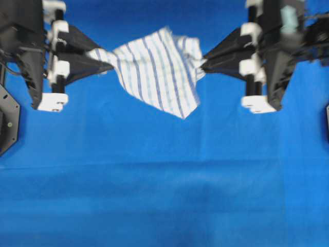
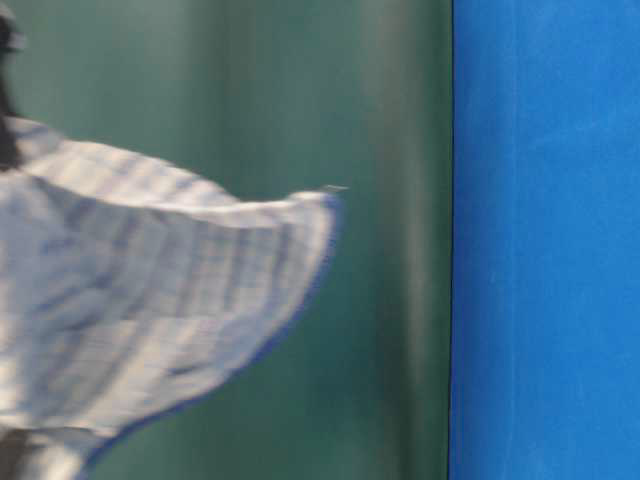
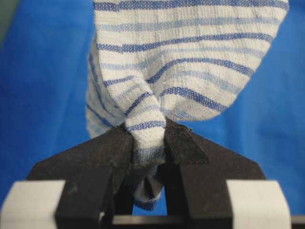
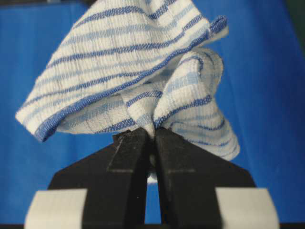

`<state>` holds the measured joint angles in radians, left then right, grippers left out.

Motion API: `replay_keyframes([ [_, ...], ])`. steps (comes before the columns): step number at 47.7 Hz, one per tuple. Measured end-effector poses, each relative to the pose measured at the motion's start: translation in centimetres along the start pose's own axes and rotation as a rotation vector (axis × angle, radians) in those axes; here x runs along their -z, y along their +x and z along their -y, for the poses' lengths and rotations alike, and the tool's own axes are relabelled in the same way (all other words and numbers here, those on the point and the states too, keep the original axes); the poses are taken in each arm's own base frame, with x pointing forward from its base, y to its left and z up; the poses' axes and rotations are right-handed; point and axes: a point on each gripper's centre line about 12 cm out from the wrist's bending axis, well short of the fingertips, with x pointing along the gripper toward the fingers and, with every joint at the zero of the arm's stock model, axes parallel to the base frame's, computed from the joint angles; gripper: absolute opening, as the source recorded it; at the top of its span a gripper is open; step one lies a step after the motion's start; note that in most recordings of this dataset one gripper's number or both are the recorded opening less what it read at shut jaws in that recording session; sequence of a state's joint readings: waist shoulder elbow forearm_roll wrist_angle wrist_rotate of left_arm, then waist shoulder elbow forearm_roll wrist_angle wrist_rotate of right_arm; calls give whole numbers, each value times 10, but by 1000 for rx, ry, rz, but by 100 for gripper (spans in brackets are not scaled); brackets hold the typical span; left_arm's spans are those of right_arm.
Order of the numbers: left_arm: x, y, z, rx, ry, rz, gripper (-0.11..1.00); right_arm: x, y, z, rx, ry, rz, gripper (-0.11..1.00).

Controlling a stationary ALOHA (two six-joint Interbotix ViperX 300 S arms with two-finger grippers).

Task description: Lift the towel with both arms.

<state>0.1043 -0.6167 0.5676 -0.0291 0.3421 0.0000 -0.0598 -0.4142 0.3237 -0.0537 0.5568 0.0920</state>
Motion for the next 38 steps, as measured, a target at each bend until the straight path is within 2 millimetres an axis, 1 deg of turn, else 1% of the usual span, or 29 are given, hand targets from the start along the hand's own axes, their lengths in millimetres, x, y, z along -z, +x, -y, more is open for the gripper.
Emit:
replay_keyframes([
  [8,-36,-12,1,2,10,44,9,-28,-24,1,11,-15,56,5],
  [13,-50,-16,1,1,7,61,9,-38,-32,2,23,-31,82,5],
  [19,-51,-10,1,0,10,40,9,-41,-34,3,30,-45,87,5],
  [26,-47,-2,1,0,10,15,9,-39,-29,3,30,-55,74,5],
  [31,-46,1,1,0,25,12,11,-37,-24,2,28,-61,62,5],
  [32,-46,1,1,0,31,14,13,-37,-23,2,28,-63,62,5],
  [34,-47,0,1,1,45,20,24,-37,-23,1,26,-65,62,6],
  [38,-49,0,3,6,67,37,50,-37,-24,2,28,-66,62,8],
])
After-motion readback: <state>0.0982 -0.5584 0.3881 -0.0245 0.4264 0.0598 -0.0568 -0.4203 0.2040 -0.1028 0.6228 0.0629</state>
